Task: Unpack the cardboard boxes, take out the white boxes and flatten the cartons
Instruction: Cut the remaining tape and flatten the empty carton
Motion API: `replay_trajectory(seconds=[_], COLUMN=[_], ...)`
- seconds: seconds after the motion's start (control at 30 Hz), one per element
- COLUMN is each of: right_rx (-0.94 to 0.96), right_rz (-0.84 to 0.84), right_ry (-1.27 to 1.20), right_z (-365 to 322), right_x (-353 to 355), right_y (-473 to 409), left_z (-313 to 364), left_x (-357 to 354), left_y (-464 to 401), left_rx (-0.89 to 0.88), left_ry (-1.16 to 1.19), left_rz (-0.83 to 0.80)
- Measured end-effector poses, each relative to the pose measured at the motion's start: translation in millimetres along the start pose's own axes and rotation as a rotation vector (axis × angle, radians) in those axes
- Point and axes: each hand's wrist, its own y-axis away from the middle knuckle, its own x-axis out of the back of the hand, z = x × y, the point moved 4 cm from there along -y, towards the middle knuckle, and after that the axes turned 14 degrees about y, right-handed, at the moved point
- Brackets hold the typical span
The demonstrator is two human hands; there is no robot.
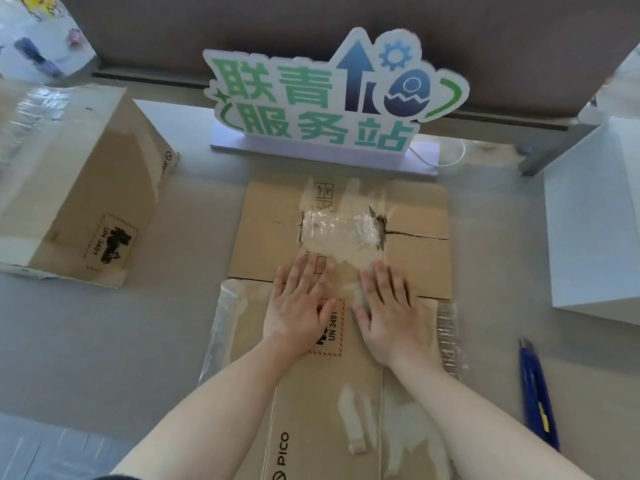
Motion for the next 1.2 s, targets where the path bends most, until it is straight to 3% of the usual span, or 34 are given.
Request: replay_trajectory(seconds=[0.33,0.67,0.9,1.2], right_rx=[-0.065,-0.133,-0.077,-0.112], right_rz=[0.035,0.015,-0.002,-0.054], right_ry=[-0.036,-0.026,-0.012,-0.015], right_z=[-29,-36,-58,-63], right_x=[-5,-8,-20,-24], right_y=[44,44,103,109], left_z=[-32,-30,-34,-34], left_x=[10,10,-6,-8], left_y=[27,28,97,101], left_rx=[-0.144,-0.135,-0.163,-0.107], left_ry=[-0.032,-0.060,-0.020,-0.065], left_rz=[-0.063,-0.095,-0.061,-0.095])
